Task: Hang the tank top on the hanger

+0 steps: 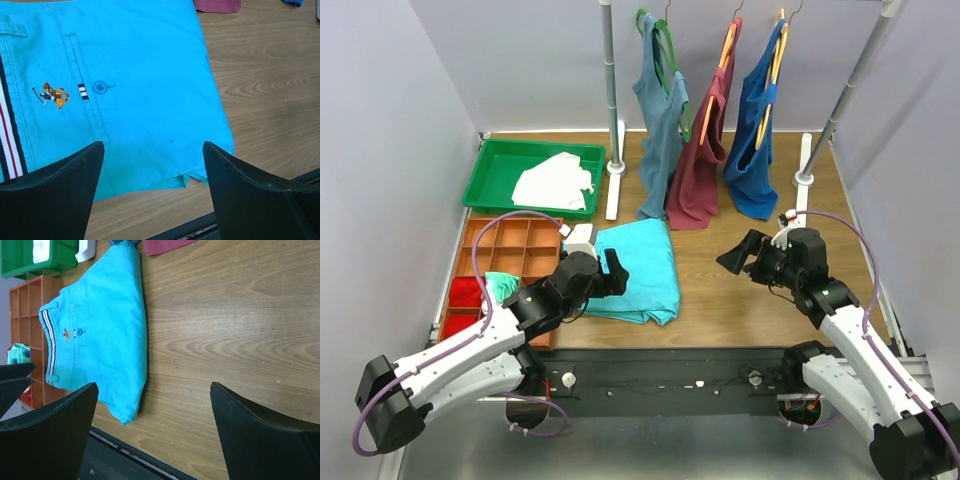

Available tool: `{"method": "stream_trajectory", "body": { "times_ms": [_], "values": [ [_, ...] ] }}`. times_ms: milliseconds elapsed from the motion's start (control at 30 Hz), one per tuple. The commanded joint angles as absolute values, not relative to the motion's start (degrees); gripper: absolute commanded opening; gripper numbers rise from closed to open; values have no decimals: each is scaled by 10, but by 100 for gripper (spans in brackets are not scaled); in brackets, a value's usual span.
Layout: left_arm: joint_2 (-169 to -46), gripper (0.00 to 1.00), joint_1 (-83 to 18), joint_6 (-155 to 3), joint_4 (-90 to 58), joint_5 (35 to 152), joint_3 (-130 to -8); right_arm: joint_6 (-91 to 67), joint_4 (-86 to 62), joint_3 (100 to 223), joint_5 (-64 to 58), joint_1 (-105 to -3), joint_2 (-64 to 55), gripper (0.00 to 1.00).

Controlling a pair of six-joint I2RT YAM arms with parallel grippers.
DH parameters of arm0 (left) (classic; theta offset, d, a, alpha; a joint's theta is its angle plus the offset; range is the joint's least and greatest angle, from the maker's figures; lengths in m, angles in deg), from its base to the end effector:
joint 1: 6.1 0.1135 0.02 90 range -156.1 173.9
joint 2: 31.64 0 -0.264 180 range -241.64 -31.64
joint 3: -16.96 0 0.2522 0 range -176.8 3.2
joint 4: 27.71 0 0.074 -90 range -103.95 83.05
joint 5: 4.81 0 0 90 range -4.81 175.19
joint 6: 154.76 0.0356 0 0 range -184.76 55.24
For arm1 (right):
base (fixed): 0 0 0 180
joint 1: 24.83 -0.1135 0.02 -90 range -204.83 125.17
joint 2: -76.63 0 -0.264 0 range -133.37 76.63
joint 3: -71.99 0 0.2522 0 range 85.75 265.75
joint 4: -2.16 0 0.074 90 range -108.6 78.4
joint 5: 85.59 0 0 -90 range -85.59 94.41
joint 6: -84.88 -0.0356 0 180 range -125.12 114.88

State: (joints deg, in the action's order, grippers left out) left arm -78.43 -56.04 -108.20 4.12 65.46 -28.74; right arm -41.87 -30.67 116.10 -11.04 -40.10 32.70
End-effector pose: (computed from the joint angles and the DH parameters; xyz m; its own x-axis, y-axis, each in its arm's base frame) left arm 0.1261 -0.1313 0.2427 -0.6239 -0.2637 -0.7357 0.1502 0.8834 -0.4440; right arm 0.1647 0.0548 0.2390 -0.6984 0.4071 -0.5886 -0.0654 0.7827 0.6189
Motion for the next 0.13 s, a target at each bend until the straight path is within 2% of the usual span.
{"method": "stream_trajectory", "body": {
  "times_ms": [0,100],
  "values": [
    [-779,89,-558,-1098,40,625,-312,-411,-289,1150,-97,-399,330,100],
    [-775,91,-558,-1100,46,620,-318,-411,-289,1148,-97,-399,329,100]
  ]
}}
